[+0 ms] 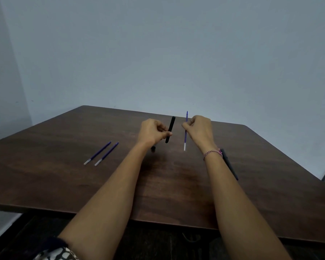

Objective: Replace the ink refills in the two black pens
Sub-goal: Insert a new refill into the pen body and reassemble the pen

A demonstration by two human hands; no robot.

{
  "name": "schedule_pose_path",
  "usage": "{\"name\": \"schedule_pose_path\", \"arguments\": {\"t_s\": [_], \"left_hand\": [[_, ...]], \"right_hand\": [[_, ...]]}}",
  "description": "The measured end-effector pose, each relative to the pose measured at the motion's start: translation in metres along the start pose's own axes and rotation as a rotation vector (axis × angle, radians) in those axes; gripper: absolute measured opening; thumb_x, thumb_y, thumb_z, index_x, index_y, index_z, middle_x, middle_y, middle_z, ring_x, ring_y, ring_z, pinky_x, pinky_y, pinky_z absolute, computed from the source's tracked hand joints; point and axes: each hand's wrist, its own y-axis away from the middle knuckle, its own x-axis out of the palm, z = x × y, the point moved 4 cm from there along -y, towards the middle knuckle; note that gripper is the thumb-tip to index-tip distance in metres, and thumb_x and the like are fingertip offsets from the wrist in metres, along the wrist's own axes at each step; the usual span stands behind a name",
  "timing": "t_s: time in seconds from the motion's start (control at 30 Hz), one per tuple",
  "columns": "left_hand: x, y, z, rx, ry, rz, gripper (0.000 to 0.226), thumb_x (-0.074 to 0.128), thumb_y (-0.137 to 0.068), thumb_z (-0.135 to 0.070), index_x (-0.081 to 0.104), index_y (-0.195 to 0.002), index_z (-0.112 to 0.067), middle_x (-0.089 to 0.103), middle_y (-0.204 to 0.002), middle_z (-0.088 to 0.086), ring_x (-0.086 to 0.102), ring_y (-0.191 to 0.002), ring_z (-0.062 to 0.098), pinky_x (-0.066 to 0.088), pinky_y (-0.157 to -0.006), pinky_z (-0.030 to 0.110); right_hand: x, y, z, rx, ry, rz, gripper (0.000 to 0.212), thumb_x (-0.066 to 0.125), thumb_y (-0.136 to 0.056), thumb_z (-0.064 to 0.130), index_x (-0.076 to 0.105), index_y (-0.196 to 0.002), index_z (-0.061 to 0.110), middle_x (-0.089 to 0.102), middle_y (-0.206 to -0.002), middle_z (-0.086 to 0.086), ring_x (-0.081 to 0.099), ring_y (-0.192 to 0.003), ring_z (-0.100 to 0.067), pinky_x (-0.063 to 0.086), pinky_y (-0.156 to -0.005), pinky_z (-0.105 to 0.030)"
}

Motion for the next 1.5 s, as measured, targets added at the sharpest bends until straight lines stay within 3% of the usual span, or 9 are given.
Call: {"name": "schedule_pose_path", "arguments": {"t_s": [0.13,0.2,0.3,0.43,0.67,0.8,1.17,1.33,1.5], "left_hand": [[0.003,0.000,-0.001,0.001,-0.010,0.038,0.019,0.083,-0.068,-0.019,0.066,-0.074,-0.014,0.067,-0.068,0.003,0.067,-0.066,0.015,0.058,-0.066,0.027],[0.004,0.000,-0.001,0.003,-0.019,0.053,0.019,0.083,-0.067,-0.019,0.066,-0.073,-0.015,0.067,-0.068,0.003,0.066,-0.063,0.012,0.057,-0.064,0.024],[0.006,0.001,-0.001,0.010,-0.039,0.075,0.017,0.083,-0.068,-0.021,0.067,-0.073,-0.016,0.068,-0.068,0.002,0.066,-0.063,0.010,0.056,-0.063,0.023],[0.007,0.001,-0.001,0.011,-0.052,0.086,0.019,0.083,-0.068,-0.019,0.070,-0.079,-0.010,0.070,-0.072,0.006,0.066,-0.063,0.012,0.057,-0.065,0.024],[0.007,0.003,-0.002,0.019,-0.075,0.103,0.019,0.083,-0.068,-0.018,0.072,-0.080,-0.009,0.072,-0.077,0.010,0.069,-0.069,0.017,0.058,-0.070,0.030],[0.008,0.003,-0.003,0.025,-0.096,0.108,0.020,0.083,-0.068,-0.018,0.072,-0.082,-0.008,0.072,-0.078,0.010,0.070,-0.074,0.019,0.058,-0.073,0.033],[0.007,0.004,-0.004,0.050,-0.110,0.102,0.021,0.082,-0.068,-0.019,0.073,-0.084,-0.008,0.072,-0.080,0.009,0.069,-0.075,0.017,0.057,-0.076,0.034],[0.005,0.004,-0.006,0.079,-0.126,0.053,0.021,0.083,-0.068,-0.024,0.074,-0.082,-0.012,0.072,-0.078,0.006,0.067,-0.072,0.014,0.057,-0.074,0.031],[0.003,0.003,-0.008,0.110,-0.127,0.002,0.021,0.083,-0.067,-0.026,0.074,-0.081,-0.013,0.072,-0.076,0.005,0.067,-0.072,0.013,0.054,-0.069,0.025]], "right_hand": [[-0.007,-0.001,0.002,-0.048,-0.167,-0.108,0.010,0.063,-0.080,0.015,0.065,-0.077,0.006,0.061,-0.064,0.003,0.053,-0.057,-0.006,0.039,-0.052,-0.015],[-0.011,-0.001,0.004,-0.074,-0.254,-0.157,0.006,0.062,-0.081,0.012,0.063,-0.079,0.006,0.056,-0.059,0.006,0.051,-0.052,-0.003,0.037,-0.047,-0.007],[-0.017,0.001,0.009,-0.097,-0.345,-0.248,0.004,0.061,-0.082,0.011,0.061,-0.080,0.007,0.056,-0.058,0.008,0.052,-0.051,-0.004,0.040,-0.051,-0.007],[-0.024,0.002,0.012,-0.130,-0.429,-0.339,0.004,0.061,-0.085,0.012,0.060,-0.081,0.010,0.054,-0.060,0.011,0.053,-0.055,-0.003,0.048,-0.060,-0.021],[-0.029,0.006,0.017,-0.220,-0.521,-0.426,0.008,0.061,-0.087,0.011,0.057,-0.081,0.013,0.054,-0.063,0.009,0.054,-0.057,-0.002,0.044,-0.058,-0.009],[-0.030,0.008,0.019,-0.258,-0.543,-0.438,0.007,0.062,-0.088,0.010,0.058,-0.083,0.011,0.055,-0.064,0.011,0.053,-0.058,0.002,0.044,-0.059,-0.008],[-0.024,0.004,0.015,-0.226,-0.522,-0.375,0.007,0.062,-0.087,0.012,0.060,-0.083,0.007,0.060,-0.068,-0.001,0.061,-0.064,-0.017,0.053,-0.063,-0.022],[-0.011,0.000,0.009,-0.169,-0.427,-0.279,0.007,0.062,-0.085,0.019,0.059,-0.082,0.014,0.056,-0.065,0.013,0.054,-0.058,-0.002,0.045,-0.059,-0.018],[0.000,0.000,0.007,-0.164,-0.287,-0.178,0.006,0.061,-0.081,0.026,0.058,-0.079,0.021,0.060,-0.071,0.012,0.057,-0.067,-0.009,0.042,-0.060,-0.022]]}}
